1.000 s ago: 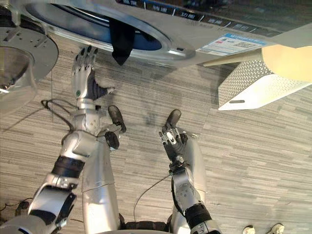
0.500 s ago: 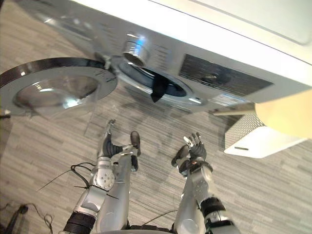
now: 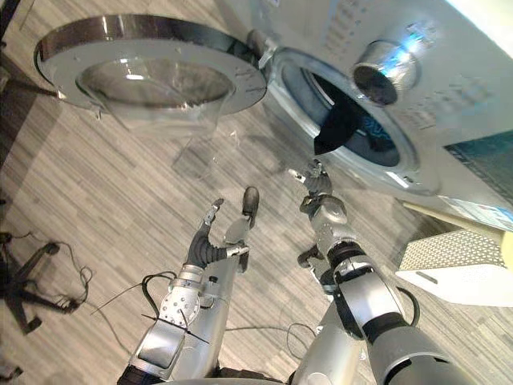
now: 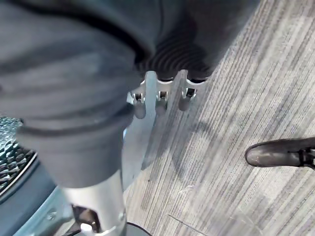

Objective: Pick up the laundry basket with both hands and put the clothes into the washing machine.

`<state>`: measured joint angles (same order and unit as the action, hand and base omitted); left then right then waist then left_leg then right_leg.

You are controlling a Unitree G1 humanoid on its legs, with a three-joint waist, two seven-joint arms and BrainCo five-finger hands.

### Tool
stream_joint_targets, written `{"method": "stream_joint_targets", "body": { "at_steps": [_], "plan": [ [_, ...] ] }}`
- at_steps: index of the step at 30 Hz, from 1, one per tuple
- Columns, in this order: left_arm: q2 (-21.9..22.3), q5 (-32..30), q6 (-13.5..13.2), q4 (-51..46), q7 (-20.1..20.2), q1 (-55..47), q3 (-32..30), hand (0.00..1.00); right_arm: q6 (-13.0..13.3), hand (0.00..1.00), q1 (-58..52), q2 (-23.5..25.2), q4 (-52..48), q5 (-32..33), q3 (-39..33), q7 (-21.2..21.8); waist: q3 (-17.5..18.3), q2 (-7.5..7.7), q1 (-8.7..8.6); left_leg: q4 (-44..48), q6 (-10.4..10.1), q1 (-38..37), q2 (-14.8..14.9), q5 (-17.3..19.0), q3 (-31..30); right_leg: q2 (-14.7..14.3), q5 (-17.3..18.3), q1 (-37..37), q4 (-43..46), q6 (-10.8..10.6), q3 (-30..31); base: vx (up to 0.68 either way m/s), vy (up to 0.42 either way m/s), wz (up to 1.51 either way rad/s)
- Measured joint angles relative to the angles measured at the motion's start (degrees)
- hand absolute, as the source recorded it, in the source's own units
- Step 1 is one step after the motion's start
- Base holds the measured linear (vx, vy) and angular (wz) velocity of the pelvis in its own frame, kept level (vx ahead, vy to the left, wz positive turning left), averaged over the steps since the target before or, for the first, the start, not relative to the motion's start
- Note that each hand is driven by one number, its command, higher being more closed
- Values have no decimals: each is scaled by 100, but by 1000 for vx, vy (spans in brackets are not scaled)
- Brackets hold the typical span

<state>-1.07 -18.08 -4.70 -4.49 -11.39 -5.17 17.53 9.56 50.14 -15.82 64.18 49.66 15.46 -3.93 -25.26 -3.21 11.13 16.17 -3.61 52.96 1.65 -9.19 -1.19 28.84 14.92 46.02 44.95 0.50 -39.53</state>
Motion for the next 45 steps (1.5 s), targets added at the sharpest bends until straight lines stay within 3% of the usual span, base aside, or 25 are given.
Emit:
{"method": "stream_joint_targets", "body": {
  "at_steps": [12,25,33,34,38,41,45],
  "plan": [
    [33,226,-21,-72,-147,2,15,0,84,0,833,-966,119,428,159,-146,-17,-72,91,-204,-93,347,-84,-239,-164,190,244,436,382,109,-119,7,-44,10],
    [32,384,-23,-77,-143,6,298,0,-217,0,1278,-1713,666,377,1854,-110,-9,-89,78,-185,-111,538,-64,-254,-180,193,308,663,473,132,-94,15,-45,0],
    [27,466,-62,-312,-155,12,324,0,-270,0,1622,-1861,643,558,2112,-141,-2,-101,53,-633,-246,634,-86,-525,-323,255,424,982,673,192,-139,-17,-46,6],
    [27,489,-62,-312,-155,11,328,0,-271,100,1644,-1867,644,608,2112,-151,-2,-101,54,-669,-249,636,-91,-527,-331,268,458,1005,700,174,-141,-43,-60,18],
    [27,561,-65,-312,-216,11,403,0,-320,100,1826,-1879,644,704,2071,-340,-3,-114,63,-954,-264,641,-98,-531,-352,319,522,1141,801,185,-193,-48,-50,12],
    [31,651,-69,-313,-245,17,542,0,-328,100,2042,-1871,644,906,1590,-393,-2,-232,75,-1086,-246,701,-82,-547,-352,358,529,1206,790,196,-271,-64,-33,9],
    [36,741,-73,-320,-277,54,520,0,-79,100,2129,-1674,636,1454,798,-728,-15,-267,102,-796,-308,893,-148,-607,-427,460,490,1349,914,153,-274,-41,-14,-3]
  ]
}}
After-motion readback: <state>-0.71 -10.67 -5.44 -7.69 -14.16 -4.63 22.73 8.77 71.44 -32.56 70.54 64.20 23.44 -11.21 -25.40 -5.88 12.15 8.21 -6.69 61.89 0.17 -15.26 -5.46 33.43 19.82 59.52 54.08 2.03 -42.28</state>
